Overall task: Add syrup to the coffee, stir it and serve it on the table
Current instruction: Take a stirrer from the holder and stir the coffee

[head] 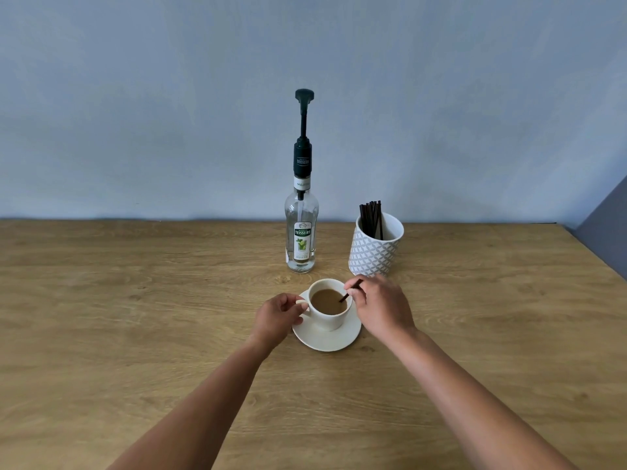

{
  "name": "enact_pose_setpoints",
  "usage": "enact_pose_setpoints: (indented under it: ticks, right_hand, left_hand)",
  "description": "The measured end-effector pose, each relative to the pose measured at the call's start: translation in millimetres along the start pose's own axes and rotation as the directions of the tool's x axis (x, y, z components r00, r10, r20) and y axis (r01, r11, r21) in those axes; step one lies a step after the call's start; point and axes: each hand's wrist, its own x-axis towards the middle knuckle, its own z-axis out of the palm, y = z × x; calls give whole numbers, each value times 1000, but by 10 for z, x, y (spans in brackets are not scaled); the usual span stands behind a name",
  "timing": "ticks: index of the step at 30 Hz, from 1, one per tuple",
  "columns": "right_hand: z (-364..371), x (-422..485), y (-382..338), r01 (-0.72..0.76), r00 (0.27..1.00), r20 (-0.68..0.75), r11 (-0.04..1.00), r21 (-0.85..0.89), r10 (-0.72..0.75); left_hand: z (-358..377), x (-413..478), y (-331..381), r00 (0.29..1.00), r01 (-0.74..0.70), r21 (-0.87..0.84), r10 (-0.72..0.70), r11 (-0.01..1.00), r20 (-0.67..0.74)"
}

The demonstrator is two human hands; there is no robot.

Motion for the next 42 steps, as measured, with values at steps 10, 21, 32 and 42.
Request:
enact_pose_setpoints:
  ticks: [10,21,32,42]
  right_hand:
    - [152,-79,-115,43,997,64,995,91,-49]
    - [110,-84,-22,56,998,34,998,27,-57]
    - [143,-47,-79,27,999,41,999,34,-29]
    - [173,-67,-143,76,997,20,992,103,-78]
  left_hand:
    - [-4,-7,-7,1000,7,-19,-7,1000,6]
    - [-16,9,-16,1000,3,-2,-3,1000,12]
    - [-26,28,-21,999,1,-8,-1,1000,33]
    - [-26,28,-20,999,-5,-13,6,1000,41]
